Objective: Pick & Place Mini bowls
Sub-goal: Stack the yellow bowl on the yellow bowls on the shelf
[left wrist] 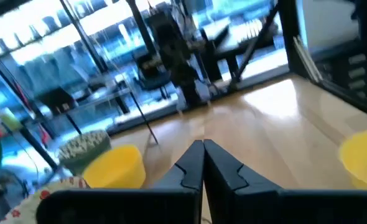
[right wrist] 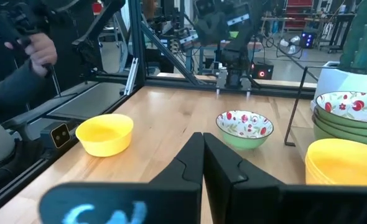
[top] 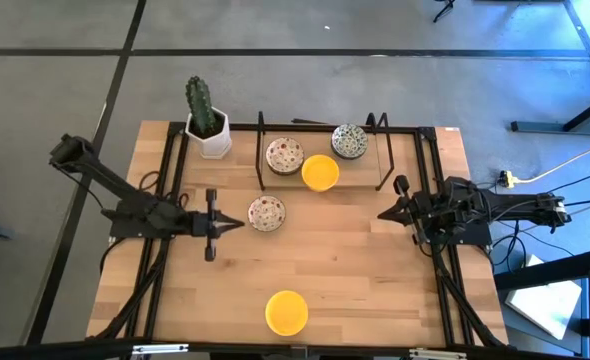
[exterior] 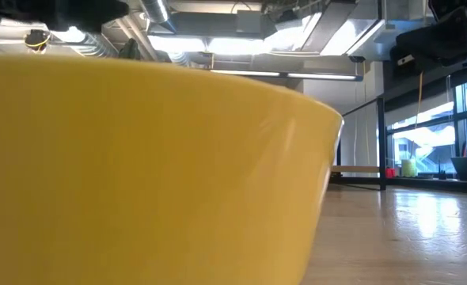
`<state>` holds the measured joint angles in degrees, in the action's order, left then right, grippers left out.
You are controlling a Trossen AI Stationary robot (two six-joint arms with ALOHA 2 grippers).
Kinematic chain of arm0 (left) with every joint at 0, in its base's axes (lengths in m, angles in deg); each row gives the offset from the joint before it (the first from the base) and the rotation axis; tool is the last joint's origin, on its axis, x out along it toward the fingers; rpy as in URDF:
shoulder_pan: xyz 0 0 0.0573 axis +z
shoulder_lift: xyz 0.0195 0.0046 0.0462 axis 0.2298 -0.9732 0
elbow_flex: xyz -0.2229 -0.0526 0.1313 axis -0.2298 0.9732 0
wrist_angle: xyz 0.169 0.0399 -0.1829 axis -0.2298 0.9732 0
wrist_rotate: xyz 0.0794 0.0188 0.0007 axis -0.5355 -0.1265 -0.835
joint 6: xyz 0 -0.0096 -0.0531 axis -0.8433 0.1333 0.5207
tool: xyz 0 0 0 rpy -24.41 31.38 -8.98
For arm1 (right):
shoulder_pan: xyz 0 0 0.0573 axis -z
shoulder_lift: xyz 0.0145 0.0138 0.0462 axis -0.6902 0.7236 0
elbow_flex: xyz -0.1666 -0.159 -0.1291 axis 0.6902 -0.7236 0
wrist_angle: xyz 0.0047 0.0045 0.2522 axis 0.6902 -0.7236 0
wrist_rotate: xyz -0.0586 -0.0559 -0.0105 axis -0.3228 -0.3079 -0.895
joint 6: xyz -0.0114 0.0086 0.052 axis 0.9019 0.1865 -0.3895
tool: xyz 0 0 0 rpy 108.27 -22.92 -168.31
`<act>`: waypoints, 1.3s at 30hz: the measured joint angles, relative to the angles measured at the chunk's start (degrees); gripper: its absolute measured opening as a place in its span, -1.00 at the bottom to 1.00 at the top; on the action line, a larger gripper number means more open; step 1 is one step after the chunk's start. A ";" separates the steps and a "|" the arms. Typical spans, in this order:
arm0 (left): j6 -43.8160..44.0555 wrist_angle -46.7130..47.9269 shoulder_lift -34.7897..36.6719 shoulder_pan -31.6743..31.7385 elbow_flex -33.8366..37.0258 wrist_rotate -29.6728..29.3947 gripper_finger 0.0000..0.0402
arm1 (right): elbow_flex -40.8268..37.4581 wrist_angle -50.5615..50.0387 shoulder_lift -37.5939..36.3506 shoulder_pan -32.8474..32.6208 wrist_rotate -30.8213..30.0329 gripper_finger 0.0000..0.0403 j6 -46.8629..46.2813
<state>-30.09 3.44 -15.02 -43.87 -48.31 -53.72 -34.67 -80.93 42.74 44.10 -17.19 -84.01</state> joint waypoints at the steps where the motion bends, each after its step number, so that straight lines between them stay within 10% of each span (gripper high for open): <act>1: -1.06 -4.57 0.02 0.95 2.31 1.23 -0.99 | -0.30 0.42 0.00 0.00 -0.03 -0.96 0.17; 7: -4.47 -19.89 0.45 7.91 7.97 5.79 -0.99 | -3.02 8.55 0.00 0.00 -4.88 -0.96 -0.13; 22: 3.91 -9.88 0.63 16.46 8.03 9.11 -0.98 | -4.57 21.65 6.87 -4.58 -6.45 -0.98 -6.63; 39: 6.99 -10.02 0.63 16.46 8.03 9.04 -0.98 | 48.20 -8.10 62.58 -19.73 -16.76 -0.93 -1.02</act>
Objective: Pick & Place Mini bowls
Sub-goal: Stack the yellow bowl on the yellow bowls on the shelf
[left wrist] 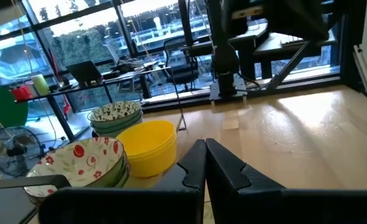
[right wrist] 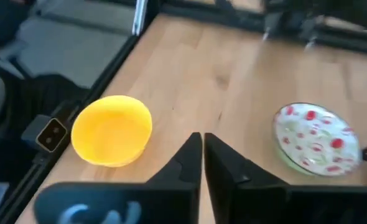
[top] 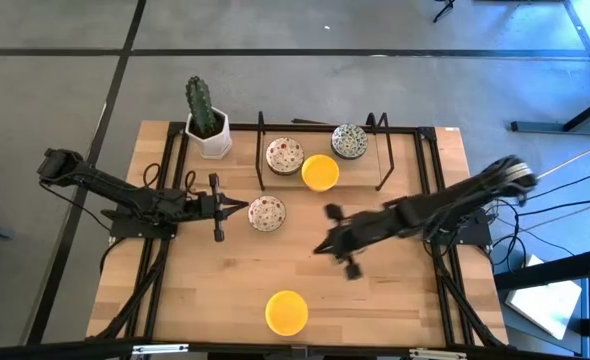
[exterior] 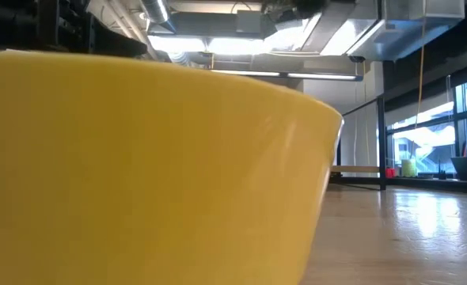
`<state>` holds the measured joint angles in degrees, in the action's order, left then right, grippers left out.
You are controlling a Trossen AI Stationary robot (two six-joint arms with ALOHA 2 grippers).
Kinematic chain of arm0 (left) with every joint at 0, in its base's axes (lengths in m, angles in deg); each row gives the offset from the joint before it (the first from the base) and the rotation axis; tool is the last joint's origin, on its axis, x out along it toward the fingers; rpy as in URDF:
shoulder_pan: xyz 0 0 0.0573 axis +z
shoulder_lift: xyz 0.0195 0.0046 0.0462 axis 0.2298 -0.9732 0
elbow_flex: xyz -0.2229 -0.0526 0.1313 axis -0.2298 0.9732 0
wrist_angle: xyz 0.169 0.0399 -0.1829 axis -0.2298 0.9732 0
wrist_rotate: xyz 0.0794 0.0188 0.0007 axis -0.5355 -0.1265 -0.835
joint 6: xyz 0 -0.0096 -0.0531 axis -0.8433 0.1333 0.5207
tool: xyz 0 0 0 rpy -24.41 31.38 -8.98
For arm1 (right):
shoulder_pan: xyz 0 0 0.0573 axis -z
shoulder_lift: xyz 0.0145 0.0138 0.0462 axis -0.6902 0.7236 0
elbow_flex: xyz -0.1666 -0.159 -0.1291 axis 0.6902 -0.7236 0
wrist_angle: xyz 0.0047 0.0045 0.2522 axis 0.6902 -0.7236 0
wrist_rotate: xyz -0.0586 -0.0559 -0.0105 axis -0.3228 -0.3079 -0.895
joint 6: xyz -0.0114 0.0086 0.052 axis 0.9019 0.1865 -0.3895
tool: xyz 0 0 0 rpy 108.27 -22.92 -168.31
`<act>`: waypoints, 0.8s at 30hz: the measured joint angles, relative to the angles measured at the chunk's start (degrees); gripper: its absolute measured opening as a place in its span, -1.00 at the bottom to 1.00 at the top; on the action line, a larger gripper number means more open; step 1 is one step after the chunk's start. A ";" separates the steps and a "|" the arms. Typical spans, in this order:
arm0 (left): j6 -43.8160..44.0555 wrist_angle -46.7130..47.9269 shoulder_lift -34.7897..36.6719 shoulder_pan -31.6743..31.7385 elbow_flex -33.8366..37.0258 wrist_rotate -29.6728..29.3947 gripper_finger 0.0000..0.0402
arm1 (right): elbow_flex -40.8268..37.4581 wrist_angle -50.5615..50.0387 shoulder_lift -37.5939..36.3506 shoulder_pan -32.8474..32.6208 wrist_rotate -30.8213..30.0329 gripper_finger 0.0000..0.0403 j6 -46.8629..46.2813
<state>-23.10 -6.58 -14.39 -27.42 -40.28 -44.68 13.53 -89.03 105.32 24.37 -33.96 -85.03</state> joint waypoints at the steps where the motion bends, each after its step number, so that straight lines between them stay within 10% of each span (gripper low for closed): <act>1: 0.05 0.01 0.00 0.00 0.00 0.00 -0.98 | 3.75 -2.31 3.31 -0.32 -0.02 -0.89 0.15; 11: 0.05 0.21 0.00 0.00 0.00 0.00 -0.98 | 36.82 -27.80 33.93 -4.07 11.32 -0.25 0.10; 24: -0.78 0.23 0.00 0.00 -0.02 1.55 -0.98 | 43.51 -28.15 47.71 -4.67 11.46 0.09 1.35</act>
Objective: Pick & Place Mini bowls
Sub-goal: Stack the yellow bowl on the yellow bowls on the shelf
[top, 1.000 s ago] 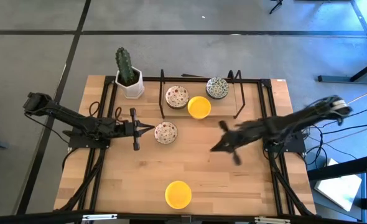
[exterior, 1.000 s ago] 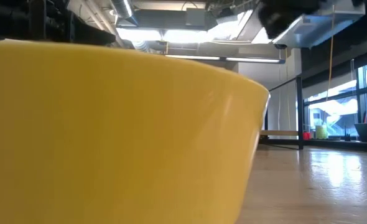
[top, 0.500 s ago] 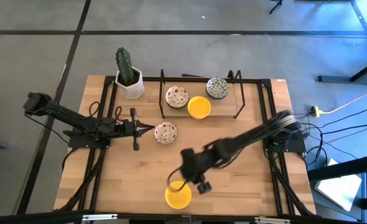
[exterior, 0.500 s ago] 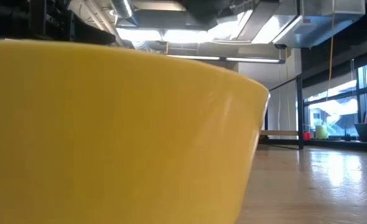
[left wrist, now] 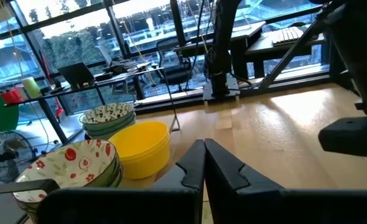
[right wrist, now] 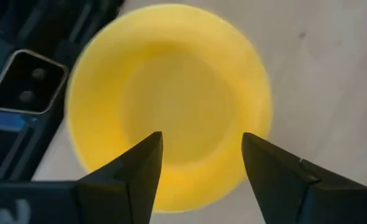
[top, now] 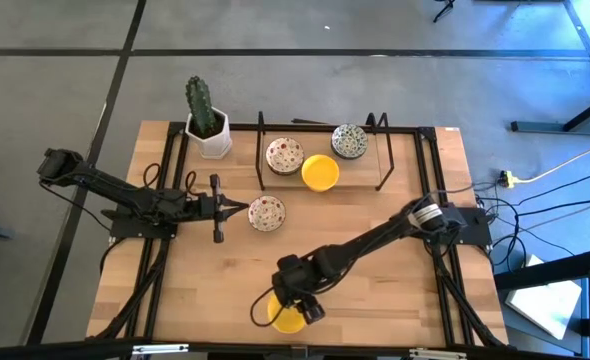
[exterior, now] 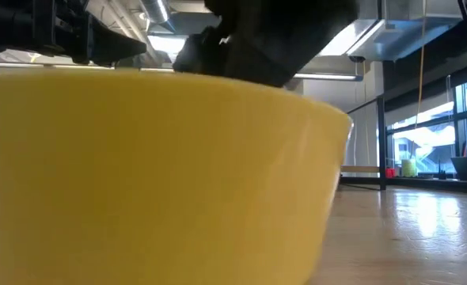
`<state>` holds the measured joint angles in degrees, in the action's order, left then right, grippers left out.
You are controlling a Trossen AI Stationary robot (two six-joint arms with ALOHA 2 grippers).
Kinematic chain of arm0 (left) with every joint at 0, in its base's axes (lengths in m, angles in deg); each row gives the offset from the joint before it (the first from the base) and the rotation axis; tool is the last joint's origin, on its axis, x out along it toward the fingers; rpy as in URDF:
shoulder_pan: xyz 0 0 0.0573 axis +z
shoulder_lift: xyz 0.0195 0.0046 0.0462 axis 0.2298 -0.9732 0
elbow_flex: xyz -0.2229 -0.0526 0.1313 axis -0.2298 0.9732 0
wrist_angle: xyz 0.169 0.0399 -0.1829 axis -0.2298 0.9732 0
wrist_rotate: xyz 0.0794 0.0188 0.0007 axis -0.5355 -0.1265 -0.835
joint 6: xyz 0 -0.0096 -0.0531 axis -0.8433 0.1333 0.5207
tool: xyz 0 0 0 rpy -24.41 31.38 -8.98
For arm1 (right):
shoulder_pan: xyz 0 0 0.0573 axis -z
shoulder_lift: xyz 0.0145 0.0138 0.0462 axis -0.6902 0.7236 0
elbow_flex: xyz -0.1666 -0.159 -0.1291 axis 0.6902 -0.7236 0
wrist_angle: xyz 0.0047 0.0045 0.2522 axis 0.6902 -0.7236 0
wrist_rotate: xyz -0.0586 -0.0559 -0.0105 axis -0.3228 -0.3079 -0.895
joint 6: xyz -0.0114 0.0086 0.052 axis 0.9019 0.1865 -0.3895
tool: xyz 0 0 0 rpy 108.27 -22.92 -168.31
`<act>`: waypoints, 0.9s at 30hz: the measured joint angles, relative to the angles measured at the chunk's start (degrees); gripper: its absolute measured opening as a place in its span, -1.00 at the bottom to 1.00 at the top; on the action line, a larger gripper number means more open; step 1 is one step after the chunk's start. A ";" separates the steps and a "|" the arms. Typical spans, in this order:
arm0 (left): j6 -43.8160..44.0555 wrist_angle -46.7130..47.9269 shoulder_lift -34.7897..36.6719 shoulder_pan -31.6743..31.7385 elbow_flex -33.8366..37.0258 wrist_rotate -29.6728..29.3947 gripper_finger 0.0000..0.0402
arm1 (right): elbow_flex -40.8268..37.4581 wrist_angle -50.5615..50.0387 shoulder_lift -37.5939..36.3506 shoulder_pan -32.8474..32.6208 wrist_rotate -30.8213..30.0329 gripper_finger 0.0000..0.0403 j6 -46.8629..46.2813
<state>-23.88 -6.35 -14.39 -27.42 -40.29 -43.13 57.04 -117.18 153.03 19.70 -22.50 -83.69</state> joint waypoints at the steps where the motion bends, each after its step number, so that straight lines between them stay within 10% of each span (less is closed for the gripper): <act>1: -0.02 0.00 0.00 0.00 0.02 0.00 -0.98 | 0.01 0.29 0.00 0.18 -0.02 0.09 -0.04; 27: 0.33 0.28 0.00 -0.01 0.00 1.84 -0.98 | 0.03 -1.77 -0.76 0.93 -6.65 0.09 -1.72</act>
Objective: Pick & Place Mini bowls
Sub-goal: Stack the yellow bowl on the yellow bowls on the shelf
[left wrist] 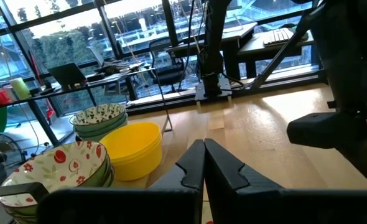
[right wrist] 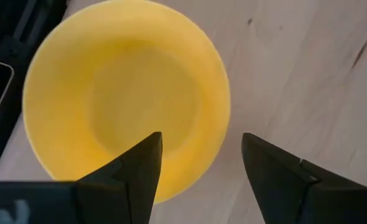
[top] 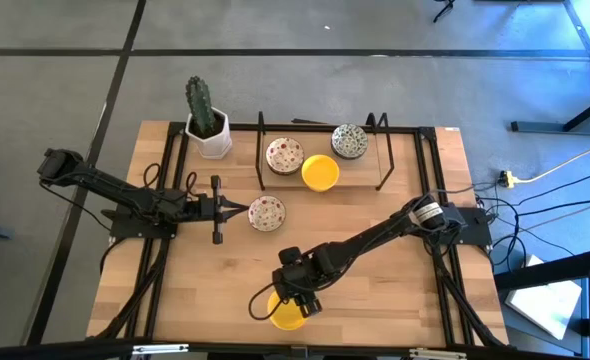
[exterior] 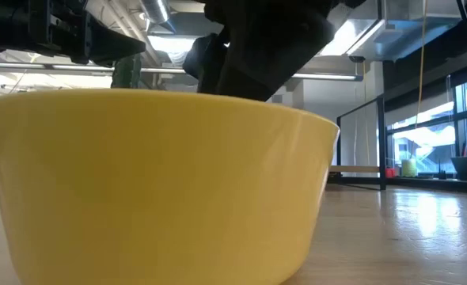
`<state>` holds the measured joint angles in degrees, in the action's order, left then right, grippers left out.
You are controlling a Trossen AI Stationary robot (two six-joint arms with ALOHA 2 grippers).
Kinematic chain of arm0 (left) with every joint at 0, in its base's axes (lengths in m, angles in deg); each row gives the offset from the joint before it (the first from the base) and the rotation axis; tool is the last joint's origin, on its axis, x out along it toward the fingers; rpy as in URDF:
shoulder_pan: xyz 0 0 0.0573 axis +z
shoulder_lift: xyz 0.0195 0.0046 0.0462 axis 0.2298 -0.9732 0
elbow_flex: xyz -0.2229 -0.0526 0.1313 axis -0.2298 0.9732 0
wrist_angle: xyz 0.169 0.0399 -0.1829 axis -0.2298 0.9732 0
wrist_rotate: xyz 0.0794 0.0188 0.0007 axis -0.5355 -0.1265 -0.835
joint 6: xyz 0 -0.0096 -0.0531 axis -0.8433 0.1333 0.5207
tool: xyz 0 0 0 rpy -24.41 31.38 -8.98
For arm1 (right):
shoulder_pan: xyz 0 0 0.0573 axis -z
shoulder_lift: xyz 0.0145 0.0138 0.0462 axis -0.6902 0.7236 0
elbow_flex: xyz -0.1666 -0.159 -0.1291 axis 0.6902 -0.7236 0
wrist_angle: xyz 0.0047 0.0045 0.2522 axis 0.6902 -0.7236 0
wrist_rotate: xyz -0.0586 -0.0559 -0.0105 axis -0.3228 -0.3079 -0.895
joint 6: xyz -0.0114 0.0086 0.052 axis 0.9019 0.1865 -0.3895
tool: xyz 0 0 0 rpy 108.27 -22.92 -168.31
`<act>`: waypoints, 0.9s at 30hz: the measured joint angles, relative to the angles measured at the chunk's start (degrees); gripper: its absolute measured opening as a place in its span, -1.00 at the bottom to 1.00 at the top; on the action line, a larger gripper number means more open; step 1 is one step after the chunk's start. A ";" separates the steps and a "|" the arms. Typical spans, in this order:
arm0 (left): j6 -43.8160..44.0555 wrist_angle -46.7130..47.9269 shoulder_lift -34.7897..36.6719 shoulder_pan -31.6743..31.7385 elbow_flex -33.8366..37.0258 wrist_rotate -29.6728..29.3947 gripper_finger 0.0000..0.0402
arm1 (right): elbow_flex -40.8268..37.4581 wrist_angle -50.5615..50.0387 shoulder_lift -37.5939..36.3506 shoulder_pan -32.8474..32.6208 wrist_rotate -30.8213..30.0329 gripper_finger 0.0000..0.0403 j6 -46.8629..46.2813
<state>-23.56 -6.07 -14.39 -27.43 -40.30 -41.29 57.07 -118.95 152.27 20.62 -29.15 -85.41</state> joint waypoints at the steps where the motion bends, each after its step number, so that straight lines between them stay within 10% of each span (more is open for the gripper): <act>1: 0.00 0.03 0.00 -0.01 0.00 0.00 -0.98 | 0.00 0.00 0.00 0.00 0.00 0.09 0.00; 15: 0.02 0.17 -0.02 0.01 -0.02 0.00 -0.98 | -3.91 6.11 0.87 0.00 -0.06 0.02 -3.03; 27: 0.00 0.19 -0.02 0.01 -0.02 0.00 -0.98 | -3.85 4.33 0.79 1.31 2.80 -0.93 -2.16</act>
<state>-23.56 -5.88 -14.41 -27.42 -40.32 -41.29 53.22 -114.62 153.06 21.93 -26.34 -87.57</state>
